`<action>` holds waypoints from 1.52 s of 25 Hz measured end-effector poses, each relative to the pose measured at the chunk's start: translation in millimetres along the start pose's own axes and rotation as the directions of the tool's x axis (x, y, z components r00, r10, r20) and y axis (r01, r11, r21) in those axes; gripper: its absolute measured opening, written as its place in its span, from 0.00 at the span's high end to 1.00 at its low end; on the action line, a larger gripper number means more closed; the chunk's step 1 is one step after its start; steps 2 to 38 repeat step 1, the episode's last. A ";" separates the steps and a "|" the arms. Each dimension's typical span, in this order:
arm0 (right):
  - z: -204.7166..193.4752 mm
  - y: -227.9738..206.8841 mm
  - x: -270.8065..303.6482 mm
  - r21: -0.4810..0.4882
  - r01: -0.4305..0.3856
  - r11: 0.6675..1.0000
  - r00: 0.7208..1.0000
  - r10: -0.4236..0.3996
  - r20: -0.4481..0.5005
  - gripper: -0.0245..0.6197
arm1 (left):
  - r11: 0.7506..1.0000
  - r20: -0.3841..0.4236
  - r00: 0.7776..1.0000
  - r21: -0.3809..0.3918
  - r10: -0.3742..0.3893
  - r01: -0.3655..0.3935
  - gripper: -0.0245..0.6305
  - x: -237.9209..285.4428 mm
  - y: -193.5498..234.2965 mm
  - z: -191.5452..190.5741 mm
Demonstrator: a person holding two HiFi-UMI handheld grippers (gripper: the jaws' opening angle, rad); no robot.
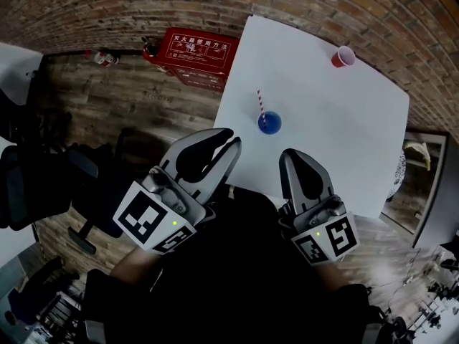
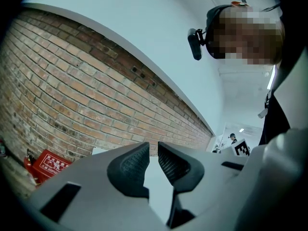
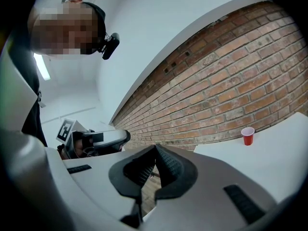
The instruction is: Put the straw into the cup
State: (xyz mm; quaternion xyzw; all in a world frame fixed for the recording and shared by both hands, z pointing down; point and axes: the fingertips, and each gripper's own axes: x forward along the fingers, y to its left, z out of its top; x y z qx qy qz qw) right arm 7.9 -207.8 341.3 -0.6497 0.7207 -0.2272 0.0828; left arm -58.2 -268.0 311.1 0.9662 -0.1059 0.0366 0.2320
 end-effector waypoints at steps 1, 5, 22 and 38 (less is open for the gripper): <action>0.0 -0.3 0.5 0.001 0.001 1.000 1.000 -0.001 -0.001 0.93 | 1.000 -0.010 1.000 0.013 0.002 -0.002 0.86 1.3 0.7 -2.0; 0.0 -0.3 0.5 0.001 0.001 1.000 1.000 -0.001 -0.001 0.93 | 1.000 -0.010 1.000 0.013 0.002 -0.002 0.86 1.3 0.7 -2.0; 0.0 -0.3 0.5 0.001 0.001 1.000 1.000 -0.001 -0.001 0.93 | 1.000 -0.010 1.000 0.013 0.002 -0.002 0.86 1.3 0.7 -2.0; 0.0 -0.3 0.5 0.001 0.001 1.000 1.000 -0.001 -0.001 0.93 | 1.000 -0.010 1.000 0.013 0.002 -0.002 0.86 1.3 0.7 -2.0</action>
